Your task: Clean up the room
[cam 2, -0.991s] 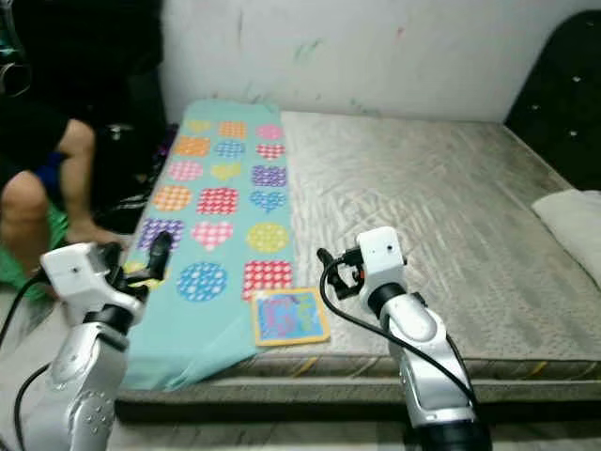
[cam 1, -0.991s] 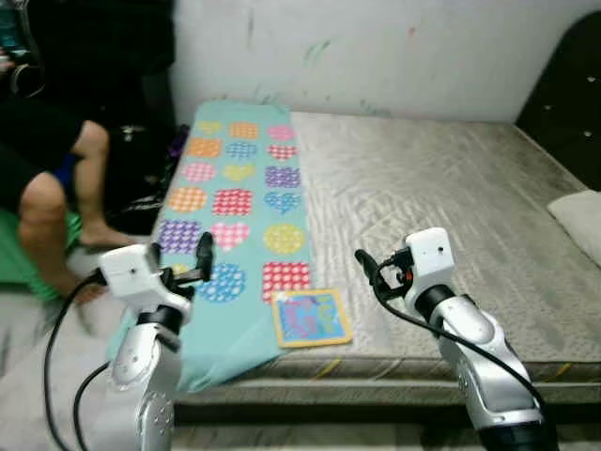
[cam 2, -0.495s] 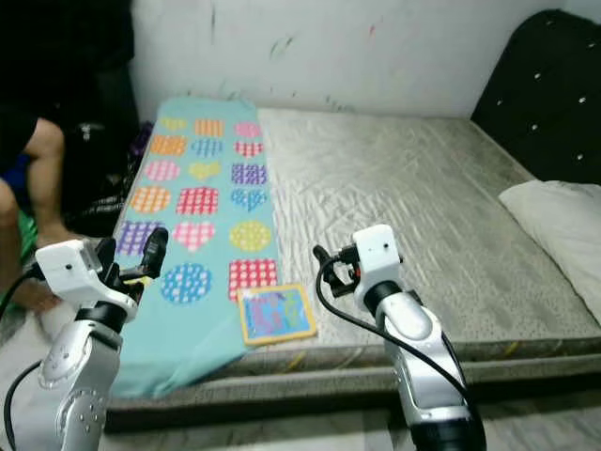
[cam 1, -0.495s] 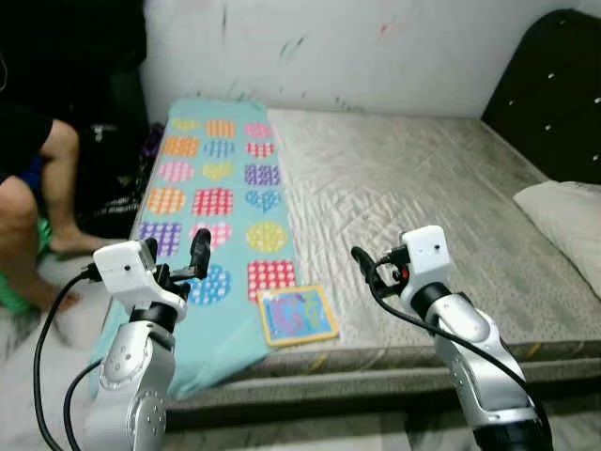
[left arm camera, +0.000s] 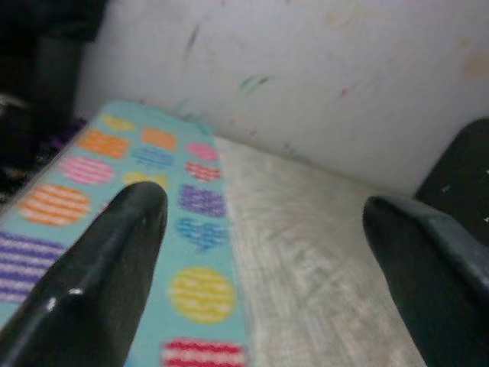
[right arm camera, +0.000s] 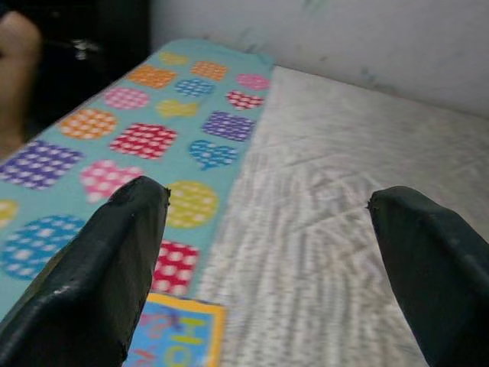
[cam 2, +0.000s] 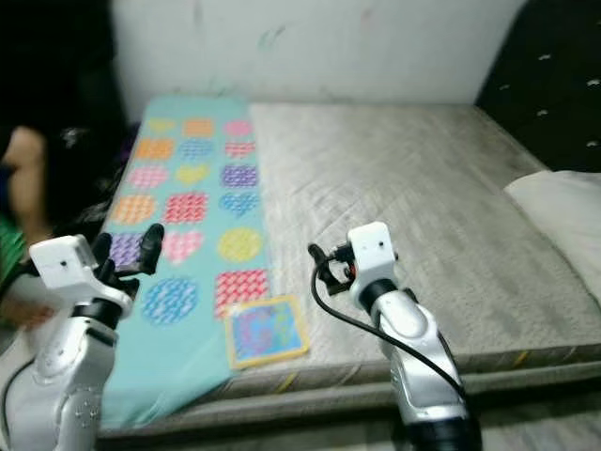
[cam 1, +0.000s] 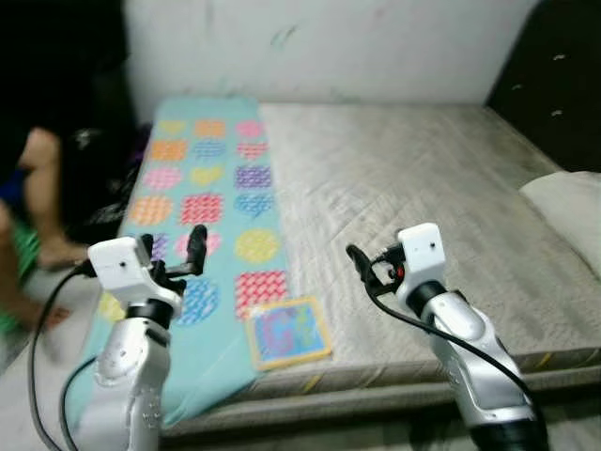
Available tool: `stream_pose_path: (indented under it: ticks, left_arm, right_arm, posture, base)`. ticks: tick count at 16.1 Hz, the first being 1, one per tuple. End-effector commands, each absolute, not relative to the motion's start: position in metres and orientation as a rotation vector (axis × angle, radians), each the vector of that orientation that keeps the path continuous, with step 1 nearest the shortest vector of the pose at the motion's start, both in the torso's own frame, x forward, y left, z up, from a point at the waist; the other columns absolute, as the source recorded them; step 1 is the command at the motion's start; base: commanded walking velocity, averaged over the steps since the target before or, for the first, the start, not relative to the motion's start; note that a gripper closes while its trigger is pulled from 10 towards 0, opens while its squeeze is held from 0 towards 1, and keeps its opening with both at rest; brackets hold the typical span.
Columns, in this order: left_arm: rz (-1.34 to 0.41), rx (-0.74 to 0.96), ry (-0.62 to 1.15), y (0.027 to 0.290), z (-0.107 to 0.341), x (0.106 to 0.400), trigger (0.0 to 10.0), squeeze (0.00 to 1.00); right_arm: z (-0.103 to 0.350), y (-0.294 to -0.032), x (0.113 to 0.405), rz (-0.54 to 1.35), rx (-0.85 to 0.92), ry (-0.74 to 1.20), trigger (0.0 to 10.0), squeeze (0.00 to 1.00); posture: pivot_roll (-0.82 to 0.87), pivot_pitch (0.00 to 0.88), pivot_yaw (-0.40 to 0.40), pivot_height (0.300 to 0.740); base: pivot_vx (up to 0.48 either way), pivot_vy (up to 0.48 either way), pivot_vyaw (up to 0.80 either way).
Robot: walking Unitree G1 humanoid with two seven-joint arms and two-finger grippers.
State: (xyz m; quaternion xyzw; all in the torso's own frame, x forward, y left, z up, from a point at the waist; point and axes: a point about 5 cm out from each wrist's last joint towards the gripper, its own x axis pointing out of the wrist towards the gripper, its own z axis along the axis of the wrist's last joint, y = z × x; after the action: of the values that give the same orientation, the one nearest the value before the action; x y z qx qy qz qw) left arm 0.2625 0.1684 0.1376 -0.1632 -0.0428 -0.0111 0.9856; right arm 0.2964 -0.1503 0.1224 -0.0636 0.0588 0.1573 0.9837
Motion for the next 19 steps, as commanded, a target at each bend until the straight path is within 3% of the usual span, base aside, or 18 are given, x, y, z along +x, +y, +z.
stream_pose_path:
  ticks: [1,7,16,19]
  left_arm:
    - [-0.031,-0.316,-0.082,0.167,0.138,0.262,10.0,0.0]
    - [-0.038,-0.304,-0.074,0.167,0.138,0.264,10.0,0.0]
    - [-0.033,-0.308,-0.044,0.163,0.133,0.264,10.0,0.0]
    - [0.035,-0.279,0.023,0.182,0.121,0.251,10.0,0.0]
  right_arm:
    - [0.128,-0.152,0.299,0.297,-0.132,0.094,10.0,0.0]
    - [0.129,-0.152,0.302,0.283,-0.131,0.077,10.0,0.0]
    - [0.121,-0.154,0.3,0.269,-0.154,0.113,10.0,0.0]
    - [0.113,-0.16,0.285,0.278,-0.153,0.18,10.0,0.0]
  posture:
    - [-0.05,0.008,-0.059,0.74]
    - [-0.04,0.0,-0.053,0.74]
    - [-0.04,0.004,-0.062,0.74]
    - [-0.05,0.046,-0.061,0.74]
  base:
    - [0.33,0.0,0.0]
    - [0.295,0.0,0.0]
    - [0.0,0.0,0.0]
    - [0.0,0.0,0.0]
